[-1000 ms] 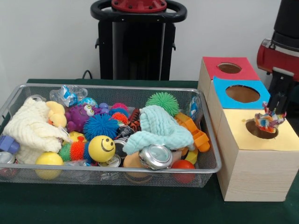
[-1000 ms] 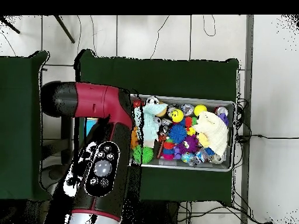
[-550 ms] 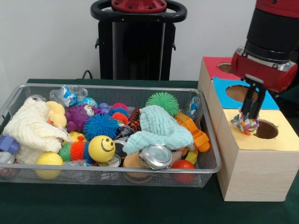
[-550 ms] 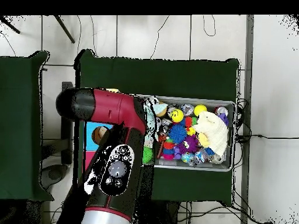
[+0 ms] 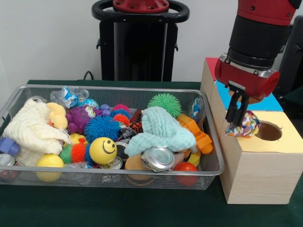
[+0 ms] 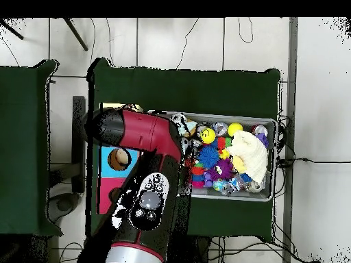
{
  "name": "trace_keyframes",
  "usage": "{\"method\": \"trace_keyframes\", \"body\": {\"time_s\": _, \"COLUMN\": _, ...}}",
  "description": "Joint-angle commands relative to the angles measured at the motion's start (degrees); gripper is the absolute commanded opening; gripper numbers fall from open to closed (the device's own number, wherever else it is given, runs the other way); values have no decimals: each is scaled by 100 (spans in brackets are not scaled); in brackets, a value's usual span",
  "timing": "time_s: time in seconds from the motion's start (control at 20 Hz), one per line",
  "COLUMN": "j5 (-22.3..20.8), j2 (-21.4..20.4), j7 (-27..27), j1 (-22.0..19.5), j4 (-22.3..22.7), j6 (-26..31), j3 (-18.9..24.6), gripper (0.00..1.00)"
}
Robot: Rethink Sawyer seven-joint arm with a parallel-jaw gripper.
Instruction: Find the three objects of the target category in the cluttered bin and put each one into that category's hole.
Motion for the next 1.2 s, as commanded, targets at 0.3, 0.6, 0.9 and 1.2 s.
{"method": "trace_keyframes", "body": {"time_s": 0.3, "j5": 202, "j2": 344, "j7": 1158, "j1": 55, "j4": 150, "j6": 19, "j3": 432, "gripper": 0}}
{"method": "trace_keyframes", "body": {"time_s": 0.6, "j5": 382, "j2": 307, "j7": 1422, "j1": 207, "j4": 24, "j6": 399, "j3": 403, "gripper": 0}}
{"method": "trace_keyframes", "body": {"time_s": 0.9, "j5": 610, "j2": 282, "j7": 1547, "j1": 288, "j4": 1, "j6": 588, "j3": 465, "gripper": 0}}
{"method": "trace_keyframes", "body": {"time_s": 1.2, "j5": 781, "j2": 304, "j7": 1641, "j1": 438, "j4": -47, "j6": 715, "j3": 386, "gripper": 0}}
